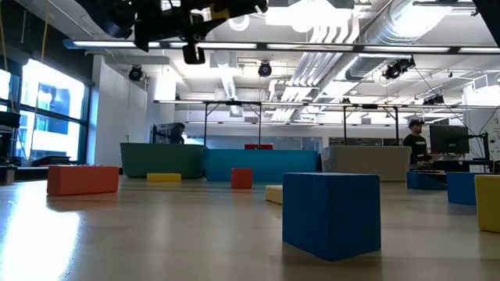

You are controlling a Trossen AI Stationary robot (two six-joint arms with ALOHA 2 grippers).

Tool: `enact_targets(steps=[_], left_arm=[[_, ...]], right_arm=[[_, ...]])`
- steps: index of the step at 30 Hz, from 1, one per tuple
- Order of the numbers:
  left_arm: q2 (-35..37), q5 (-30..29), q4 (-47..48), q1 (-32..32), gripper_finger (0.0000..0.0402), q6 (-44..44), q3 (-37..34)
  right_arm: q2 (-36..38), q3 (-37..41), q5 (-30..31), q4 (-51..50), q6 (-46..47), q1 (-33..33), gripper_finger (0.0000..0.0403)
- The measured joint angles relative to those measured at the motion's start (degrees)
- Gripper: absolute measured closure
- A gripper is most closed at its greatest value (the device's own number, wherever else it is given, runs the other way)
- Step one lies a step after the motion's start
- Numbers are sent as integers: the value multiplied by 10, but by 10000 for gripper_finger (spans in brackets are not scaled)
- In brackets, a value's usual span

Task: Sort & place blocks by color
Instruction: Put the yellow block into the white bin

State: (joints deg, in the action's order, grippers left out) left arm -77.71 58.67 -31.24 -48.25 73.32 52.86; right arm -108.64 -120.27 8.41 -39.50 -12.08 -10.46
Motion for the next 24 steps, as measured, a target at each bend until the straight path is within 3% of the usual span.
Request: enact_targets(steps=[13, 24], left_arm=[[0, -7, -11, 0, 287, 6, 0], [0, -9, -12, 0, 260, -18, 0]], right_arm=[[0, 0, 10, 5, -5, 0, 291], [0, 0, 21, 4, 1, 0, 293]])
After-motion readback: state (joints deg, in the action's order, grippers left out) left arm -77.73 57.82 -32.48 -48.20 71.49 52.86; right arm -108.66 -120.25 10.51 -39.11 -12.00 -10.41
